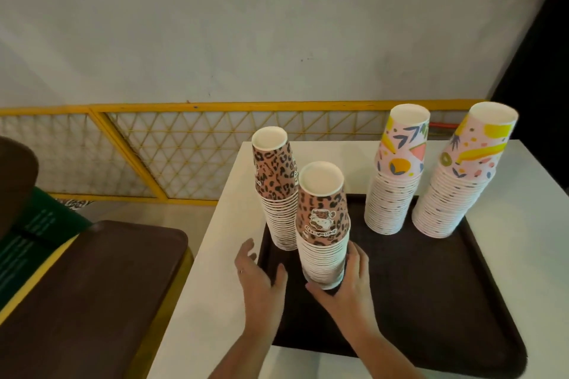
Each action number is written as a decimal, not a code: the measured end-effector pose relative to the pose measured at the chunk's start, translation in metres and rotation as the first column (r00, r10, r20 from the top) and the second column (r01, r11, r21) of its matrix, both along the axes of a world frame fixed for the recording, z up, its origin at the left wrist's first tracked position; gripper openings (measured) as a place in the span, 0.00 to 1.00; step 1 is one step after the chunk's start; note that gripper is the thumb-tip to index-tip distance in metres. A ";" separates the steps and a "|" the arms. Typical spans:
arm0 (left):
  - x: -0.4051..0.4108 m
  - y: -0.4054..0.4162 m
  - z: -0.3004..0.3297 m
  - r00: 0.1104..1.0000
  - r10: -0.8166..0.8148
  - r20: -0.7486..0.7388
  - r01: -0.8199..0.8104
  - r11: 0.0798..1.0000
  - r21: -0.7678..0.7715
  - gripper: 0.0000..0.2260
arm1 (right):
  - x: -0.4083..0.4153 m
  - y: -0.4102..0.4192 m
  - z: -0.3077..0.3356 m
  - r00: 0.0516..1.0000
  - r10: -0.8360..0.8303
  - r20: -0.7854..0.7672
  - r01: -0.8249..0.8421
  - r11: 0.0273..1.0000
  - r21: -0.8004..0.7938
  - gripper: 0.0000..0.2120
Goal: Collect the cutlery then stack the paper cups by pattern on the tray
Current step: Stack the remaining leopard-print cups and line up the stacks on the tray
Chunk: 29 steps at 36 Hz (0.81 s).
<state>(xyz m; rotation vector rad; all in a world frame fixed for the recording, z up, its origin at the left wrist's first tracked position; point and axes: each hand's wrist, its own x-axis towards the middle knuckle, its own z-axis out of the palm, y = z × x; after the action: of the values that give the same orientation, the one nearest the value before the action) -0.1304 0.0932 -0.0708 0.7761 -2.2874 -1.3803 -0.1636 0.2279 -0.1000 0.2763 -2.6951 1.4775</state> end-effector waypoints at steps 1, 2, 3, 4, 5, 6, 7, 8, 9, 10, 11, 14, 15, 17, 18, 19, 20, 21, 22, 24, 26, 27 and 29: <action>-0.007 -0.006 0.000 0.999 -0.034 0.001 0.034 0.999 0.019 0.33 | -0.001 -0.005 -0.004 0.999 -0.036 -0.010 0.036 0.999 0.000 0.48; -0.014 -0.012 -0.002 0.998 -0.064 0.004 0.064 0.997 0.038 0.35 | -0.002 -0.009 -0.006 0.997 -0.074 -0.025 0.074 0.997 0.010 0.47; -0.021 -0.017 -0.002 0.996 -0.091 0.007 0.091 0.994 0.053 0.38 | -0.004 -0.013 -0.008 0.993 -0.110 -0.042 0.111 0.993 0.026 0.47; -0.028 -0.021 -0.004 0.994 -0.112 0.010 0.112 0.992 0.063 0.40 | -0.006 -0.016 -0.009 0.988 -0.142 -0.056 0.144 0.989 0.042 0.47; -0.035 -0.025 -0.005 0.992 -0.129 0.014 0.128 0.989 0.073 0.43 | -0.008 -0.018 -0.010 0.984 -0.166 -0.069 0.170 0.984 0.051 0.46; -0.041 -0.029 -0.006 0.990 -0.143 0.014 0.141 0.986 0.084 0.44 | -0.010 -0.020 -0.011 0.979 -0.186 -0.080 0.190 0.980 0.054 0.46; -0.046 -0.032 -0.008 0.988 -0.155 0.011 0.153 0.984 0.095 0.46 | -0.012 -0.021 -0.012 0.976 -0.201 -0.082 0.205 0.977 0.049 0.46; -0.051 -0.035 -0.009 0.986 -0.168 0.004 0.166 0.981 0.103 0.47 | -0.014 -0.022 -0.012 0.974 -0.214 -0.078 0.218 0.975 0.041 0.45; -0.056 -0.036 -0.011 0.984 -0.179 -0.002 0.178 0.978 0.111 0.48 | -0.017 -0.022 -0.012 0.971 -0.227 -0.071 0.230 0.973 0.032 0.45; -0.060 -0.038 -0.011 0.982 -0.189 -0.010 0.189 0.975 0.117 0.49 | -0.020 -0.022 -0.012 0.969 -0.239 -0.064 0.240 0.970 0.021 0.45; -0.064 -0.038 -0.012 0.980 -0.199 -0.014 0.199 0.973 0.119 0.49 | -0.024 -0.022 -0.012 0.967 -0.248 -0.053 0.249 0.969 0.007 0.45; -0.074 -0.039 -0.013 0.975 -0.219 -0.036 0.221 0.971 0.096 0.42 | -0.038 -0.021 -0.009 0.967 -0.255 0.010 0.255 0.967 -0.026 0.44; -0.077 -0.039 -0.014 0.975 -0.220 -0.038 0.223 0.971 0.082 0.40 | -0.043 -0.021 -0.009 0.966 -0.257 0.017 0.258 0.966 -0.029 0.44; -0.083 -0.041 -0.017 0.974 -0.223 -0.037 0.226 0.972 0.071 0.38 | -0.053 -0.021 -0.007 0.965 -0.262 0.019 0.262 0.965 -0.027 0.45; -0.086 -0.042 -0.018 0.973 -0.227 -0.038 0.229 0.971 0.067 0.38 | -0.058 -0.021 -0.007 0.965 -0.263 0.017 0.263 0.964 -0.025 0.44; -0.088 -0.044 -0.019 0.972 -0.233 -0.039 0.235 0.970 0.062 0.38 | -0.063 -0.021 -0.006 0.964 -0.264 0.012 0.264 0.964 -0.021 0.44; -0.091 -0.045 -0.020 0.970 -0.239 -0.040 0.241 0.969 0.056 0.38 | -0.068 -0.020 -0.006 0.964 -0.265 0.007 0.265 0.964 -0.014 0.44; -0.093 -0.047 -0.021 0.969 -0.245 -0.040 0.247 0.968 0.050 0.38 | -0.072 -0.020 -0.007 0.964 -0.264 0.001 0.264 0.964 -0.009 0.43; -0.096 -0.048 -0.021 0.968 -0.250 -0.038 0.251 0.967 0.046 0.38 | -0.076 -0.019 -0.007 0.965 -0.262 -0.005 0.262 0.965 -0.007 0.43; -0.100 -0.050 -0.021 0.967 -0.252 -0.037 0.254 0.966 0.044 0.38 | -0.082 -0.018 -0.010 0.966 -0.258 -0.014 0.258 0.966 -0.007 0.43; -0.103 -0.051 -0.022 0.967 -0.253 -0.038 0.254 0.966 0.042 0.38 | -0.088 -0.018 -0.011 0.966 -0.259 -0.023 0.259 0.966 -0.005 0.42; -0.105 -0.052 -0.022 0.966 -0.254 -0.040 0.256 0.966 0.041 0.38 | -0.090 -0.018 -0.012 0.965 -0.261 -0.025 0.261 0.965 -0.001 0.42; -0.109 -0.052 -0.023 0.966 -0.257 -0.043 0.258 0.965 0.037 0.38 | -0.093 -0.018 -0.013 0.963 -0.268 -0.019 0.268 0.963 0.014 0.41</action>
<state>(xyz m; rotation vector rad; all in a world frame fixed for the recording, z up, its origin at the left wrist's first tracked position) -0.2393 0.0410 -0.0937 0.4709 -2.4026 -1.5439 -0.2565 0.2098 -0.1127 -0.0738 -2.6050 1.3676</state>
